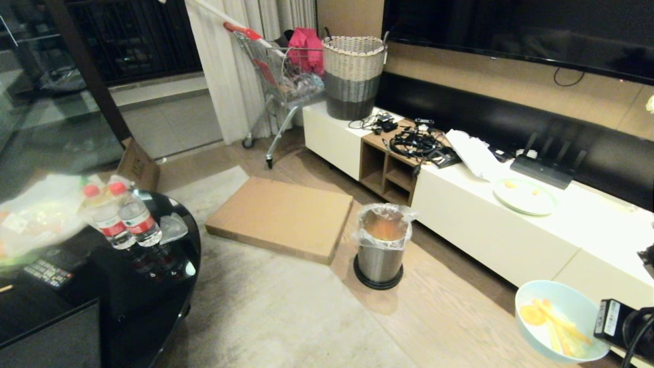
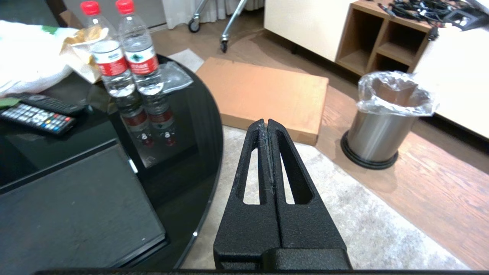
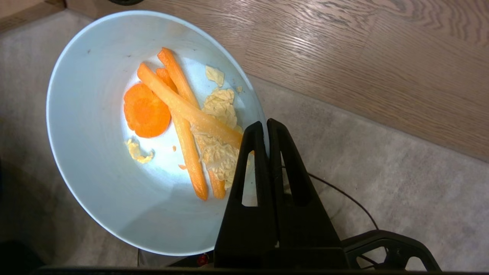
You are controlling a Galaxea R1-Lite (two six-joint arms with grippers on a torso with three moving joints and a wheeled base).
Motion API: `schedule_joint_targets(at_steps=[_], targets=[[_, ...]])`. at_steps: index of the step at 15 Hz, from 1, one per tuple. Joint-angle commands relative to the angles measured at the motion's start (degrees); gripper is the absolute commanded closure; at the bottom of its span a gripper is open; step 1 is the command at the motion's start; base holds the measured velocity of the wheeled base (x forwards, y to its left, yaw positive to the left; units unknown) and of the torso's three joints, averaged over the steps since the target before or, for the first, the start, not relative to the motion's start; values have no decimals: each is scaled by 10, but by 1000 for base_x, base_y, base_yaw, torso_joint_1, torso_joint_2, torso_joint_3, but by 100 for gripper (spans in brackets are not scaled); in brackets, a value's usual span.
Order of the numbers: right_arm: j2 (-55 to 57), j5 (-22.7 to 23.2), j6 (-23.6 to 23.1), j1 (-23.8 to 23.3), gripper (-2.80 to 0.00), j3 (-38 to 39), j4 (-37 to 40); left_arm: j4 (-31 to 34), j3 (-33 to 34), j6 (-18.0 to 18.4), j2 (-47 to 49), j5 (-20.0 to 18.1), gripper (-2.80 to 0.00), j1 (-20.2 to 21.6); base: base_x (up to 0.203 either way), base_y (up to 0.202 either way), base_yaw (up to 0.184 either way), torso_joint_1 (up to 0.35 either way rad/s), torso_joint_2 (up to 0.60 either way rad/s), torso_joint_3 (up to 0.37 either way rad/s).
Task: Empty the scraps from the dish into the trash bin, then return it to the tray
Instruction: Move the bowl over the trash can
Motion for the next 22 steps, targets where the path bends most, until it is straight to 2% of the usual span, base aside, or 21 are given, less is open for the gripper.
schedule_joint_targets(at_steps=[1, 22], targets=[[2, 0, 2, 1, 0, -1, 1, 0, 0, 0, 0, 0, 0, 0, 0, 0, 0, 0, 0, 0], [15, -1, 0, 4, 0, -2, -1, 0, 0, 0, 0, 0, 0, 0, 0, 0, 0, 0, 0, 0]])
